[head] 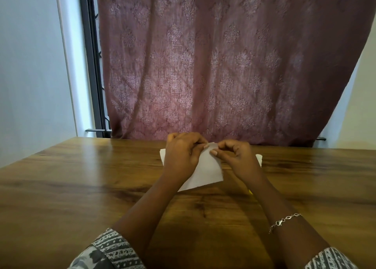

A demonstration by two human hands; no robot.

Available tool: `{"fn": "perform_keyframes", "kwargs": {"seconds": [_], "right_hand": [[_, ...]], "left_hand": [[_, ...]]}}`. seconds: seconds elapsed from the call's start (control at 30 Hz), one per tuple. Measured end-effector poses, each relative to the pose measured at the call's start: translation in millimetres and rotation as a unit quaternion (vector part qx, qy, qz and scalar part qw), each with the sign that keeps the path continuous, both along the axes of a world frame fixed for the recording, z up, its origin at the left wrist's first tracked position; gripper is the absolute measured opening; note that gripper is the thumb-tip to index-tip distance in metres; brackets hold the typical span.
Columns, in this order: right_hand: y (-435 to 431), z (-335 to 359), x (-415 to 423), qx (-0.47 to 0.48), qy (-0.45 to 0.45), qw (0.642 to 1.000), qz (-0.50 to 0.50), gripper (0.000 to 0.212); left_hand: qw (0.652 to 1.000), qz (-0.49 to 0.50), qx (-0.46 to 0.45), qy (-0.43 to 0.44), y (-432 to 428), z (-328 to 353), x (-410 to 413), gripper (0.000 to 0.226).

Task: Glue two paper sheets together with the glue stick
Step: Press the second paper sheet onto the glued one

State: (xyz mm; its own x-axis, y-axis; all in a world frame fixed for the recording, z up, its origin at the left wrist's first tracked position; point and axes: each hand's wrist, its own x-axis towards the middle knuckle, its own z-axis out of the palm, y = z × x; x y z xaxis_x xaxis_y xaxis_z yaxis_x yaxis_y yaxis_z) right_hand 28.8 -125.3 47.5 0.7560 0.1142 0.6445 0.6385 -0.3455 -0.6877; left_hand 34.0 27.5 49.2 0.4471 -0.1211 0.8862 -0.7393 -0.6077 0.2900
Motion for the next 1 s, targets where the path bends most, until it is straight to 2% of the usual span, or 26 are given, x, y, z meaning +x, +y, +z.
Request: {"fn": "perform_keyframes", "kwargs": {"seconds": [0.17, 0.27, 0.37, 0.5, 0.57, 0.63, 0.7, 0.77, 0.83, 0.87, 1.0], "right_hand": [[0.0, -1.5, 0.2, -0.037, 0.039, 0.999, 0.001, 0.005], [-1.0, -3.2, 2.3, -0.06, 0.052, 0.997, -0.01, 0.012], [-0.7, -2.6, 1.5, -0.072, 0.061, 0.995, -0.009, 0.01], [2.0, -2.4, 0.7, -0.055, 0.092, 0.994, -0.014, 0.022], [1.1, -3.3, 1.9, -0.022, 0.115, 0.993, -0.019, 0.022], [-1.3, -3.6, 1.7, 0.039, 0.137, 0.99, -0.012, 0.017], [-4.0, -4.8, 2.1, 0.09, 0.163, 0.982, -0.014, 0.009], [-4.1, -8.3, 3.6, 0.117, 0.195, 0.973, -0.027, 0.015], [-2.3, -11.7, 4.7, 0.127, 0.23, 0.964, -0.038, 0.013], [-1.3, -13.3, 5.3, 0.127, 0.245, 0.96, -0.044, 0.011], [1.9, -22.8, 10.3, 0.081, 0.257, 0.959, -0.09, 0.01]], "left_hand": [[0.997, -0.02, -0.065, 0.024, 3.1, 3.6, -1.1, 0.02], [0.994, -0.03, -0.096, 0.045, 7.0, 4.3, 0.7, 0.021], [0.99, -0.032, -0.122, 0.054, 9.2, 3.9, 2.4, 0.021], [0.988, -0.017, -0.134, 0.068, 10.5, 3.4, 3.9, 0.026], [0.99, 0.027, -0.124, 0.068, 11.0, 2.9, 4.3, 0.029], [0.984, 0.117, -0.105, 0.08, 12.4, 1.5, 6.5, 0.035], [0.97, 0.163, -0.12, 0.135, 15.2, -1.2, 8.7, 0.046], [0.943, 0.088, -0.205, 0.247, 16.9, -3.4, 9.5, 0.054], [0.885, -0.004, -0.292, 0.362, 17.0, -4.4, 9.7, 0.053], [0.871, -0.009, -0.296, 0.392, 17.8, -5.4, 10.7, 0.052], [0.899, 0.06, -0.195, 0.387, 20.4, -9.3, 15.0, 0.048]]}}
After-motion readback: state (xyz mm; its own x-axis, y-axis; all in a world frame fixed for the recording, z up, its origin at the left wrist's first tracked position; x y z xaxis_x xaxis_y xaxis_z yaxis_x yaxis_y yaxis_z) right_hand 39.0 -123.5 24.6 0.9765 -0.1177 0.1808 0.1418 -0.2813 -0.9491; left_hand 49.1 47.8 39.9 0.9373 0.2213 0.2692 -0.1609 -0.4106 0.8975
